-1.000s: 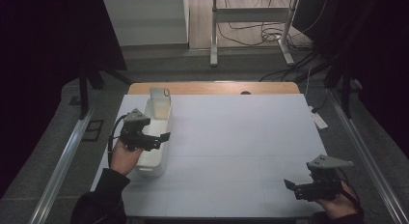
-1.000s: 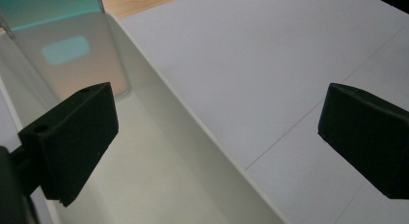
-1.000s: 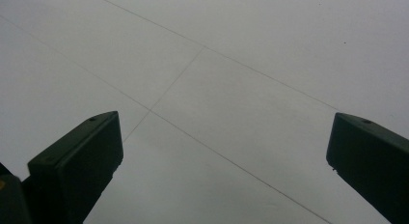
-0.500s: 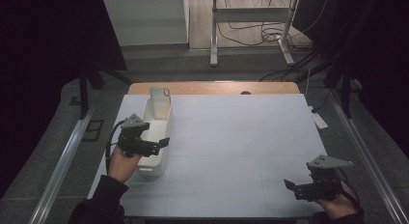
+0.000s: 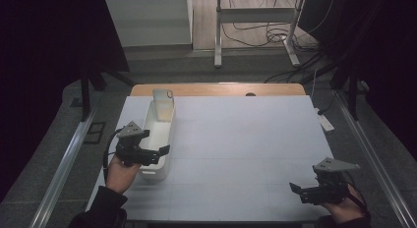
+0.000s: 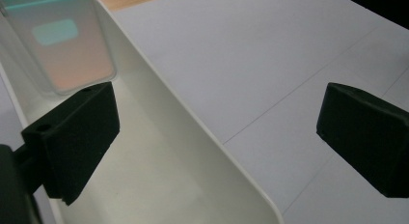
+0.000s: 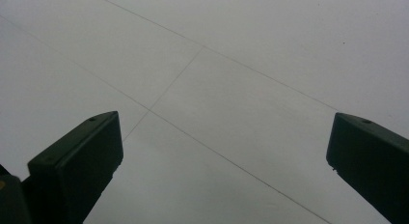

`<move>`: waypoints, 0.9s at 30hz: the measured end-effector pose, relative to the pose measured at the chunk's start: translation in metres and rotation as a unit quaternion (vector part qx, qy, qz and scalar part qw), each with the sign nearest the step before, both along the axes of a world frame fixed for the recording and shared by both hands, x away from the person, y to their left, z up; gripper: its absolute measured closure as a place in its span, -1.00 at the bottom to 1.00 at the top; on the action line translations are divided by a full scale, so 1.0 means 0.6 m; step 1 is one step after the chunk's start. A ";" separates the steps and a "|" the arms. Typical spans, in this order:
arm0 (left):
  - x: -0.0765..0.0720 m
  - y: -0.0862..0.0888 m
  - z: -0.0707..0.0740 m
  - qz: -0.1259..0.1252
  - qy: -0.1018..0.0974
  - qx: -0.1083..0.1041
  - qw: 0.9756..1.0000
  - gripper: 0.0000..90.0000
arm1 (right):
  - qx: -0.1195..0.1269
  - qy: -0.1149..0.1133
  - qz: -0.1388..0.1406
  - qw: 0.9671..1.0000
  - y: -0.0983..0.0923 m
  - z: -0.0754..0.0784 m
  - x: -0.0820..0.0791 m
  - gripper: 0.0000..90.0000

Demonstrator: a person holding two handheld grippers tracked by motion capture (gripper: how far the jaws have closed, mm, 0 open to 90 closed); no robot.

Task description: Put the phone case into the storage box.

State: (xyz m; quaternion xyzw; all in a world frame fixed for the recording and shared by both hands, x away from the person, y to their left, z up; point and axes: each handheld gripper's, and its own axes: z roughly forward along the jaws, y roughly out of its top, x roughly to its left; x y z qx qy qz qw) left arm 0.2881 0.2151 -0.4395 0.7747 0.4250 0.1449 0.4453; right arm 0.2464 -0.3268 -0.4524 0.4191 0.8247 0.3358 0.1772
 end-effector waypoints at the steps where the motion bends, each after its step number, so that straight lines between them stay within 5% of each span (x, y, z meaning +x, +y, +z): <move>1: -0.002 0.000 0.000 0.000 0.000 0.000 1.000 -0.96 | 0.000 0.000 0.000 1.000 0.000 0.000 0.000 -1.00; 27: -0.050 0.021 -0.006 0.011 0.000 0.003 1.000 -0.96 | -0.004 0.000 0.000 1.000 0.002 -0.001 0.000 -1.00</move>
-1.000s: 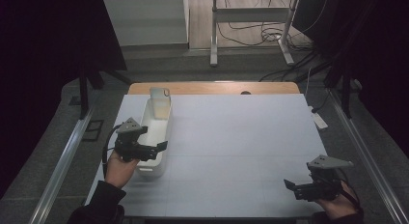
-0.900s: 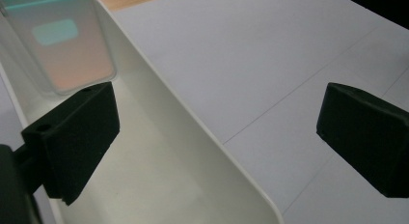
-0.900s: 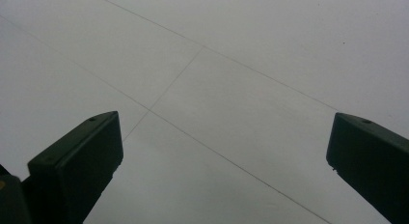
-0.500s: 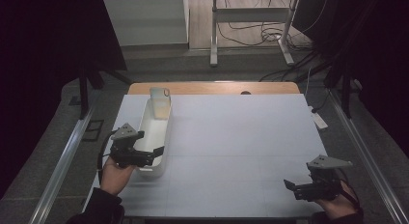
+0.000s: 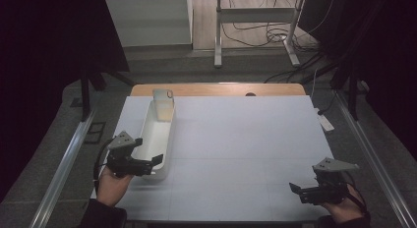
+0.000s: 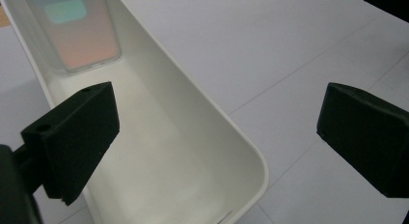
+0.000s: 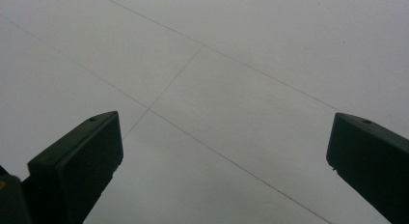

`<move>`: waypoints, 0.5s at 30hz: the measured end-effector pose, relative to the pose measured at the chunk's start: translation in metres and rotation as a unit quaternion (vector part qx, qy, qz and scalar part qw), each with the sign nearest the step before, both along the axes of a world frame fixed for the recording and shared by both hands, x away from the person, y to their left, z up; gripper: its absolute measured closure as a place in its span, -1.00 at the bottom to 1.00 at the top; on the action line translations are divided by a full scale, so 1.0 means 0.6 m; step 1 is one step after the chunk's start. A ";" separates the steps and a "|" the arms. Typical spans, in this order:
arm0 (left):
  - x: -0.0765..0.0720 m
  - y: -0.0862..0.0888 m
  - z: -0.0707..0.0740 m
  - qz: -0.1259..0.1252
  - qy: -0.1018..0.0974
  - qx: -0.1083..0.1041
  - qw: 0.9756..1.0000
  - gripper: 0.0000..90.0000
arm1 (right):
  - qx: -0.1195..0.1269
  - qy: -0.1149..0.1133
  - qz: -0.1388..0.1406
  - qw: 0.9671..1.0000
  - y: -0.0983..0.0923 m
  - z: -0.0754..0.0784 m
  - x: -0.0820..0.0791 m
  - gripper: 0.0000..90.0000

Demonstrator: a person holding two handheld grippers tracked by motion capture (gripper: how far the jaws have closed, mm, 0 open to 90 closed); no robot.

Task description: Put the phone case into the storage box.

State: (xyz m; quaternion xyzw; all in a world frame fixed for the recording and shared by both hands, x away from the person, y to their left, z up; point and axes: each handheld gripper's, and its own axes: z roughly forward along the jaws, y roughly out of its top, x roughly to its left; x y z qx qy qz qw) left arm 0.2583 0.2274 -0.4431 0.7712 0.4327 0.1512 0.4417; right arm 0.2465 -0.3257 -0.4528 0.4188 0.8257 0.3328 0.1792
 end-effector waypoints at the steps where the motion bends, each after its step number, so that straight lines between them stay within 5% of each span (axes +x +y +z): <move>1: -0.002 0.001 0.000 0.001 0.000 -0.001 1.000 -0.96 | 0.000 0.000 0.000 1.000 0.000 0.000 0.000 -1.00; 15: -0.031 0.014 -0.005 0.011 0.002 -0.003 1.000 -0.96 | -0.001 0.001 0.000 1.000 0.000 0.000 0.000 -1.00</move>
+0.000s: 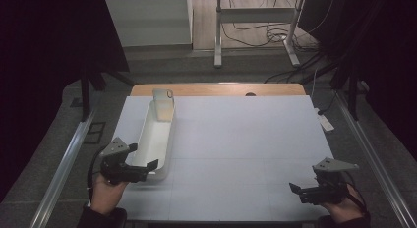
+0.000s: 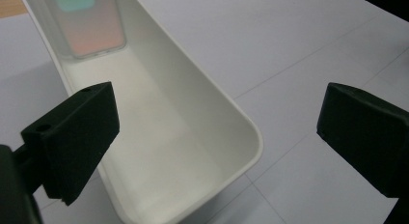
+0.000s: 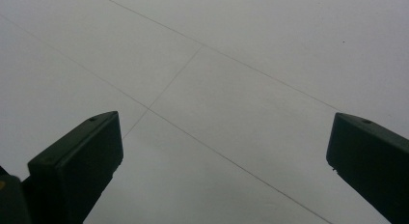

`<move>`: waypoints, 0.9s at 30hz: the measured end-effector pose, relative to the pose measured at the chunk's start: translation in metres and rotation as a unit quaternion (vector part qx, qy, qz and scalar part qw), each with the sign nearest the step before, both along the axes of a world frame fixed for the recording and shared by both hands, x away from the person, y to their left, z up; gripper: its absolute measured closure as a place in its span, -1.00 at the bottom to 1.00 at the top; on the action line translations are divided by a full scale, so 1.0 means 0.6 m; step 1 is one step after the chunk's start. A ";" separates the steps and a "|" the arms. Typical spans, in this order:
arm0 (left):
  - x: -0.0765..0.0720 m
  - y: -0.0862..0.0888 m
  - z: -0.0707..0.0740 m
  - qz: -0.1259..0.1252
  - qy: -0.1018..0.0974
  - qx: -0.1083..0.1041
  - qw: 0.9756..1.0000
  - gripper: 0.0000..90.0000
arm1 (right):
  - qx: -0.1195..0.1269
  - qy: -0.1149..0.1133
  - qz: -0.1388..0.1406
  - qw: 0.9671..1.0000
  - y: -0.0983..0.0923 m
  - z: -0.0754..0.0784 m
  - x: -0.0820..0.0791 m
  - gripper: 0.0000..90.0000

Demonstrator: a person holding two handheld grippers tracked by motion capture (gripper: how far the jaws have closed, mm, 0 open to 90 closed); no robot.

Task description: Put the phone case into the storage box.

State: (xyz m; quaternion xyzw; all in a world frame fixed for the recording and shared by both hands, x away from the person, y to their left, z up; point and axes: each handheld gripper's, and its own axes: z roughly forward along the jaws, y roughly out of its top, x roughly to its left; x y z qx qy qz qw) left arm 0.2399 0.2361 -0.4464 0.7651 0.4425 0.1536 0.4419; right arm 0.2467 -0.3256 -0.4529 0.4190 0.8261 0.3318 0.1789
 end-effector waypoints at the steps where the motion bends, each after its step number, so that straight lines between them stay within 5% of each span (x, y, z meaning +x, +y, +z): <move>1: 0.000 0.000 0.000 0.000 0.000 0.000 1.000 -0.96 | 0.000 0.000 0.000 1.000 0.000 0.000 0.000 -1.00; 27: -0.048 0.024 -0.014 0.024 0.009 0.009 1.000 -0.96 | -0.003 0.002 0.000 1.000 0.001 0.000 0.000 -1.00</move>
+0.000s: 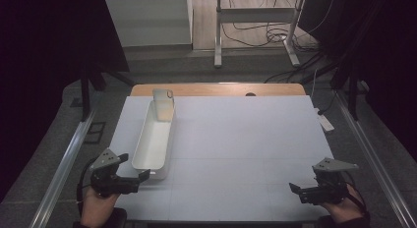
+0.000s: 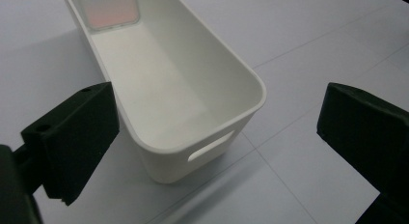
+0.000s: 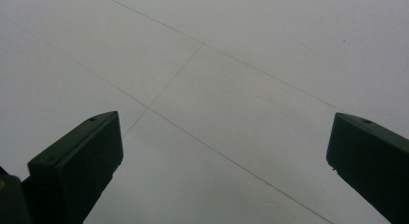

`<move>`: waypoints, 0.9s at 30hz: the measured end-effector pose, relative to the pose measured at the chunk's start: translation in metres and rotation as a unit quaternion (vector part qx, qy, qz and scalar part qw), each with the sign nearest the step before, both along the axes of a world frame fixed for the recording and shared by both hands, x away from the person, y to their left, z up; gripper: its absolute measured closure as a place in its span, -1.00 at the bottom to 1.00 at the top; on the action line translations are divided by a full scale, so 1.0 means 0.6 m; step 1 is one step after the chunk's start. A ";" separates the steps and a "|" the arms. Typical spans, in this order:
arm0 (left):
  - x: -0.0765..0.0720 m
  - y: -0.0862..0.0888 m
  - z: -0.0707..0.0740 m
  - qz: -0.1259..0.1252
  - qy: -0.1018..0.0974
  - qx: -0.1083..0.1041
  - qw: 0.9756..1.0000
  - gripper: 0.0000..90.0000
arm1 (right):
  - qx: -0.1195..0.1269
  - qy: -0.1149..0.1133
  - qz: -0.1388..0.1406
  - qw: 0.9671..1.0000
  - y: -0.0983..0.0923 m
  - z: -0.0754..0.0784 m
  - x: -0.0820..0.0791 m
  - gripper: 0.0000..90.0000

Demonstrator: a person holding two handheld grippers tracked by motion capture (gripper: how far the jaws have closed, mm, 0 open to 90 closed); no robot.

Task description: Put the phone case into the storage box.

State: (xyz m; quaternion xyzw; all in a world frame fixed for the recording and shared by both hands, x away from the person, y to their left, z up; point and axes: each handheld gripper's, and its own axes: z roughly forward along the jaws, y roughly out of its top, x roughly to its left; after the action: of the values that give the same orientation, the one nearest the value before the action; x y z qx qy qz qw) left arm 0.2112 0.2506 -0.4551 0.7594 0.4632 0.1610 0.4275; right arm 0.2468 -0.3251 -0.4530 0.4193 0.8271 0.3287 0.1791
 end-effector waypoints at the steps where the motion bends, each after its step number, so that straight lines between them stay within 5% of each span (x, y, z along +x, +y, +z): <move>1: -0.002 0.000 -0.001 0.002 0.000 0.001 1.000 -0.96 | 0.000 0.000 0.000 1.000 0.000 0.000 0.000 -1.00; 27: -0.022 0.005 -0.013 0.011 0.020 0.032 0.999 -0.97 | -0.002 0.002 0.001 1.000 0.001 0.000 0.000 -1.00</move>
State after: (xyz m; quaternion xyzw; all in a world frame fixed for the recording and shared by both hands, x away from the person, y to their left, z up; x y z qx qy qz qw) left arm 0.1982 0.2536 -0.4629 0.7703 0.4747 0.1656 0.3922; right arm 0.2467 -0.3245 -0.4532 0.4189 0.8284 0.3267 0.1777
